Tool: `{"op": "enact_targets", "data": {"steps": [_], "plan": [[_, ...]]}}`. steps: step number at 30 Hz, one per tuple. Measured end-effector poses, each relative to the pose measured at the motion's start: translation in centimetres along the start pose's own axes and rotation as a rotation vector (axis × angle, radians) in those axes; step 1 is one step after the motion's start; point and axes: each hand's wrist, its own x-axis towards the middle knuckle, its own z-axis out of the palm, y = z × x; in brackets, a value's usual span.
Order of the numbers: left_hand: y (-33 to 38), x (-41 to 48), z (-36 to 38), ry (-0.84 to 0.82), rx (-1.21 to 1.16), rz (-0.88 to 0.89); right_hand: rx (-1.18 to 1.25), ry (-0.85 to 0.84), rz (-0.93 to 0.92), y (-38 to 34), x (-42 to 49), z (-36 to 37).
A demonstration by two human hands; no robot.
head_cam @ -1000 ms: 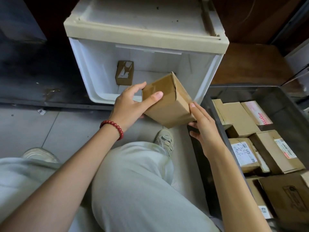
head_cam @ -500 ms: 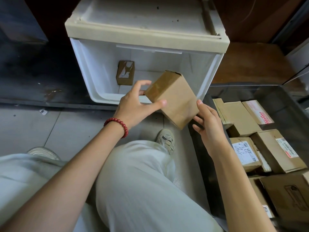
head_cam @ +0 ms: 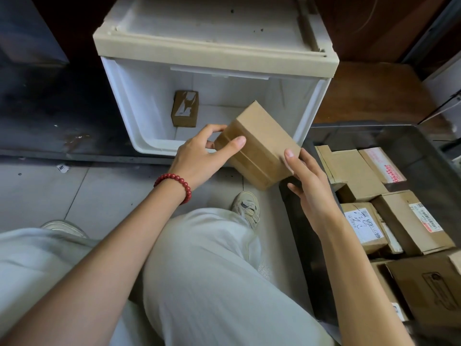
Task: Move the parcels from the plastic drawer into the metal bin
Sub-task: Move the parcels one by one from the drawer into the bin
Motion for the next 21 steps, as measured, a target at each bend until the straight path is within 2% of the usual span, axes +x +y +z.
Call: {"op": "enact_targets", "data": {"steps": [6,11,16,21], "plan": [[0.8,0.1,0.2,-0.027,-0.025,0.007,0.021,0.013,-0.018,-0.2,0.1,-0.6],[2.7,0.5,0.6,-0.044,0.023,0.097,0.027,0.041,0.017,-1.0,-0.1,-1.9],[6.6,1.7,3.1,-0.068,-0.016,0.239,0.069,0.187,0.016,-2.5,-0.9,-4.8],[10.5,2.5,8.8,-0.189,0.045,0.406,0.079,0.362,0.028,-2.7,-2.1,-10.2]]}}
